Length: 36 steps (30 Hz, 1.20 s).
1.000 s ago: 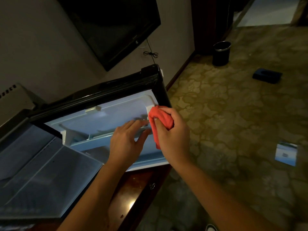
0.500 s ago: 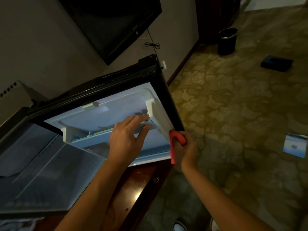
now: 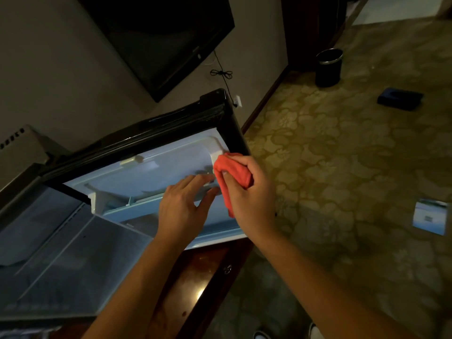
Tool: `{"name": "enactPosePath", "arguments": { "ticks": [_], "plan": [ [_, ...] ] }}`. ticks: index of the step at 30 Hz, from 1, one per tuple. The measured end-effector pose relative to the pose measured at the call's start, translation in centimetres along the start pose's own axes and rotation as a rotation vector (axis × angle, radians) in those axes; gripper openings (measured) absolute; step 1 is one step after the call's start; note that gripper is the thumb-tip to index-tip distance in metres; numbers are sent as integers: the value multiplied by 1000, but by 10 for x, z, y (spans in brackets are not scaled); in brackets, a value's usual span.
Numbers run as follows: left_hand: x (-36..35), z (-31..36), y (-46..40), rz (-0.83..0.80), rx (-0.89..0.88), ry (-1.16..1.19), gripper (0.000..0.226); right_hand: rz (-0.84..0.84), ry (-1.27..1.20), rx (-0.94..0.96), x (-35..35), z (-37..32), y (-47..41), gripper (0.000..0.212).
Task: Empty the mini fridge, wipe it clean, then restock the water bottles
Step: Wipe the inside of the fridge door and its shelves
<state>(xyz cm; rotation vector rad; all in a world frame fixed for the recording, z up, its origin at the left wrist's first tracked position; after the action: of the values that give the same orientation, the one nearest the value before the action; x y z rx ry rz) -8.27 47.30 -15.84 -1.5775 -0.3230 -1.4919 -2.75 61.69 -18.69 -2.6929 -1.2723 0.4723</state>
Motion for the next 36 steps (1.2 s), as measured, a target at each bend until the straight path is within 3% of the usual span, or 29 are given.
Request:
{"name": "enactPosePath", "arguments": {
  "ticks": [4,11,16,21,30,36],
  "plan": [
    [2,2,0,15,28,8,26,33,31,-96,12,38,13,19],
    [4,3,0,26,47,22,27,33,116,-501,41,150,48,16],
    [4,4,0,7,43,49,32,59,100,-579,47,170,56,13],
    [6,6,0,28,45,55,28,51,133,-494,40,131,45,17],
    [3,6,-4,28,28,30,23,-45,17,-22,16,6,4,29],
    [3,7,-5,62,28,38,24,-26,-16,-140,25,50,10,26]
  ]
}}
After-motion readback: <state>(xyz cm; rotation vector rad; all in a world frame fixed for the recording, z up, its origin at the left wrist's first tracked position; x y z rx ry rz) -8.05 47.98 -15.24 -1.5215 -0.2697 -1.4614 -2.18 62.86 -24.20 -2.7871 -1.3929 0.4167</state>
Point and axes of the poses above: each hand's wrist, its own y-axis away from the middle knuckle, its own x-axis out of the back of the hand, z = x × y, the point moved 7 cm from there along -y, towards the middle knuckle, and after that the axes turned 3 degrees about -y, right-handed, at the moved point
